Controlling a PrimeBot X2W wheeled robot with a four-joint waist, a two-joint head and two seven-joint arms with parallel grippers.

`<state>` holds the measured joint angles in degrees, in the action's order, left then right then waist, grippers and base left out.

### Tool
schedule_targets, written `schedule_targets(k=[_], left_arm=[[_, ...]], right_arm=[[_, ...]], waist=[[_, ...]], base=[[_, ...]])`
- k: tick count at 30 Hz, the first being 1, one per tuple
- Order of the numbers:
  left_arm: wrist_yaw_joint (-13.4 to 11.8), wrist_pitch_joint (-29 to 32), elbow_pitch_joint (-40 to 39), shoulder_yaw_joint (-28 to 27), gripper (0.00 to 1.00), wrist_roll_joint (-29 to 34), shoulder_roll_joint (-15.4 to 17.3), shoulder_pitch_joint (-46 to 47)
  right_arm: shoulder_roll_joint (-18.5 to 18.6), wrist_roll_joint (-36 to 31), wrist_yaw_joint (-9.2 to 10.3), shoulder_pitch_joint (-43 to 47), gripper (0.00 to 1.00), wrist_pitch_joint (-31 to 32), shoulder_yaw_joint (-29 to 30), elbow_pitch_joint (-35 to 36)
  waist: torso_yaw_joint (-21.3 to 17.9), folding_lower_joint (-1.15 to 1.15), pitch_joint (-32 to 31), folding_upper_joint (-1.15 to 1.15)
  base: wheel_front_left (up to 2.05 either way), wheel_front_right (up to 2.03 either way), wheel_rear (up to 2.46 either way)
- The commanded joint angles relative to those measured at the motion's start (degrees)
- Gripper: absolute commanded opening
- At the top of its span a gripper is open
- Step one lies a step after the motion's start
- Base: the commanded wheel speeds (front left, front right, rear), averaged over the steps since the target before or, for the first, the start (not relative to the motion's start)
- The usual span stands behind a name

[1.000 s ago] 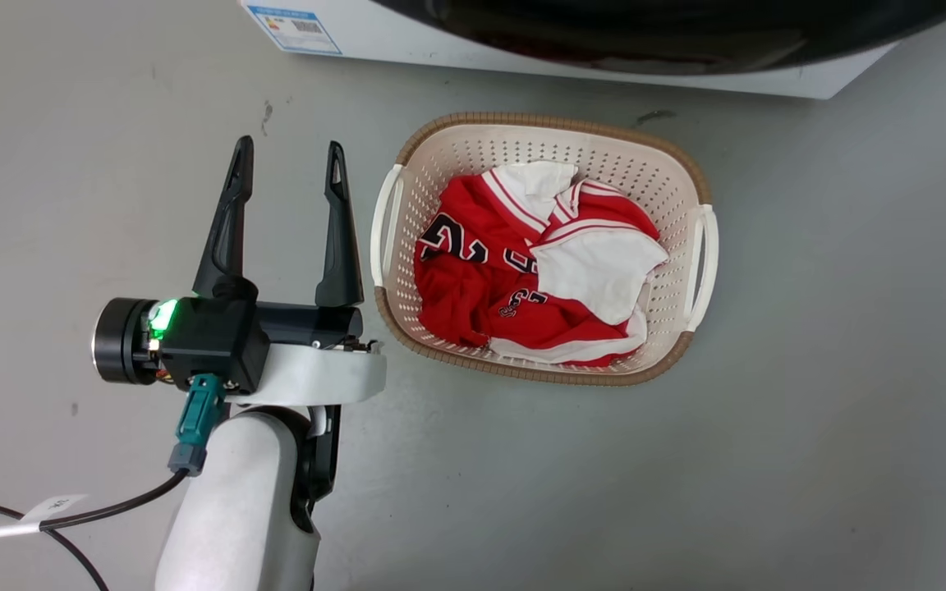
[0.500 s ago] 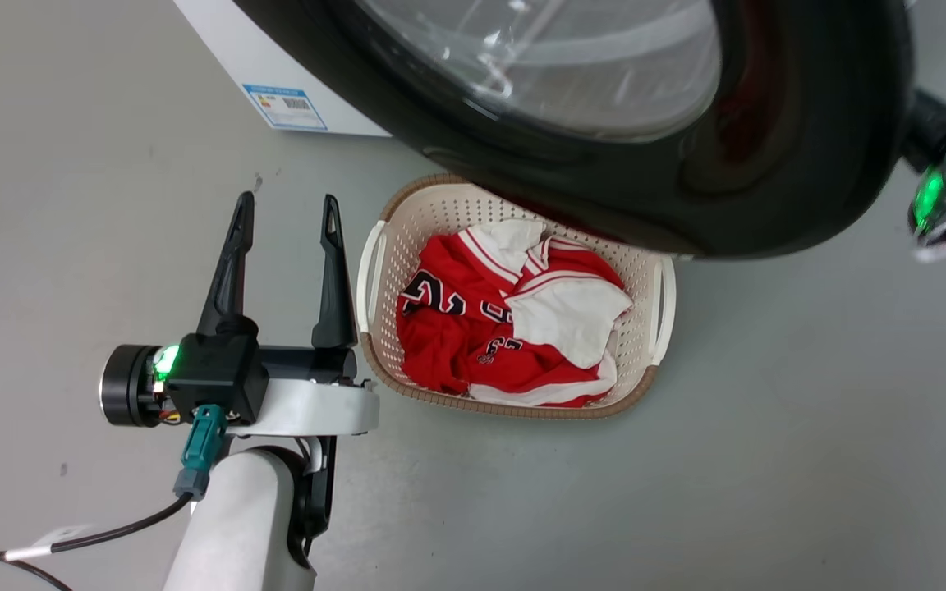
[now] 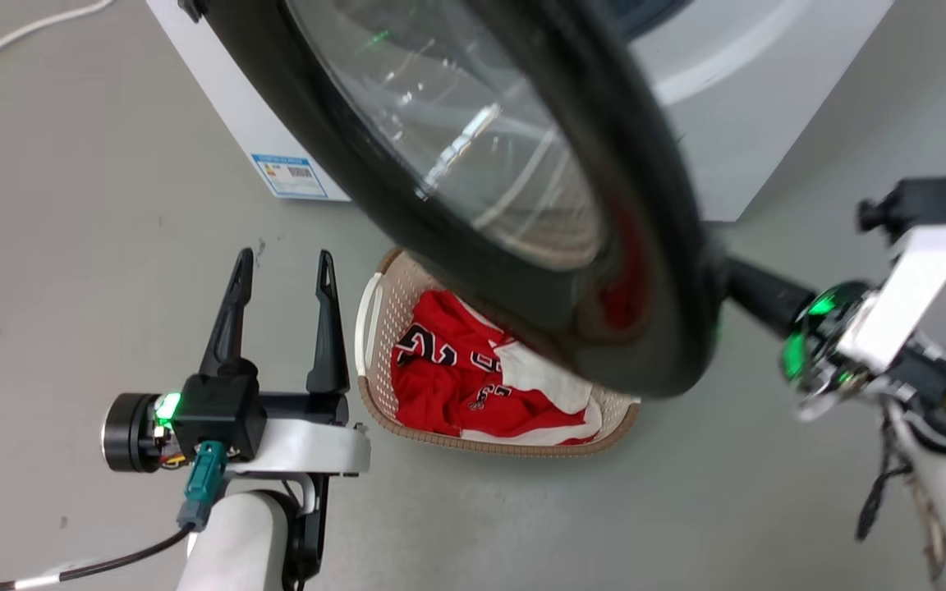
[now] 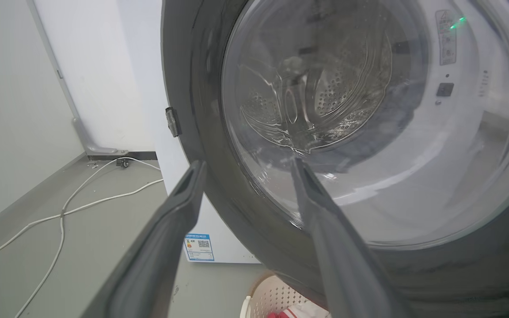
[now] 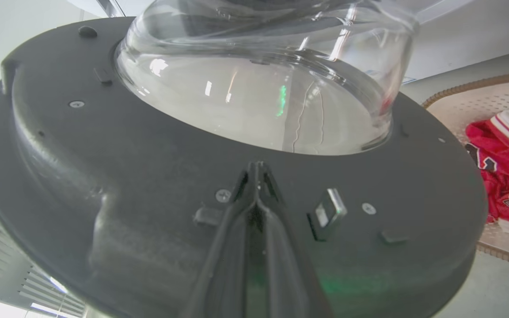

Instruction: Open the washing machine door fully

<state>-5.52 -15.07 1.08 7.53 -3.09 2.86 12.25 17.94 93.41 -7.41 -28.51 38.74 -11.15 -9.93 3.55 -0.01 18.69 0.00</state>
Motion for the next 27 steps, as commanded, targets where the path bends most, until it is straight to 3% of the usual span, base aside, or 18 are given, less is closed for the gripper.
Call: schedule_targets(k=[1,10,27], left_arm=[[0.28,-0.16,0.12,0.06,1.00,0.45,0.03,-0.72],[0.62,-0.16,1.14,0.56,1.00,0.62,0.03,-3.40],[0.16,-0.16,2.32,0.87,1.00,0.41,0.03,-7.09]], right_arm=[[-1.05,0.56,-0.14,1.31,0.00,0.38,-0.74,0.96],[-4.86,1.23,-0.14,6.84,0.00,1.16,-4.70,3.96],[-10.38,1.22,-0.13,13.33,0.00,1.10,-9.78,3.46]], waist=[[-0.20,0.01,-0.94,0.00],[-0.27,0.01,-4.86,0.00],[0.56,0.01,-9.75,0.00]], base=[[0.00,0.00,0.00],[0.00,0.00,0.00],[0.00,0.00,0.00]])
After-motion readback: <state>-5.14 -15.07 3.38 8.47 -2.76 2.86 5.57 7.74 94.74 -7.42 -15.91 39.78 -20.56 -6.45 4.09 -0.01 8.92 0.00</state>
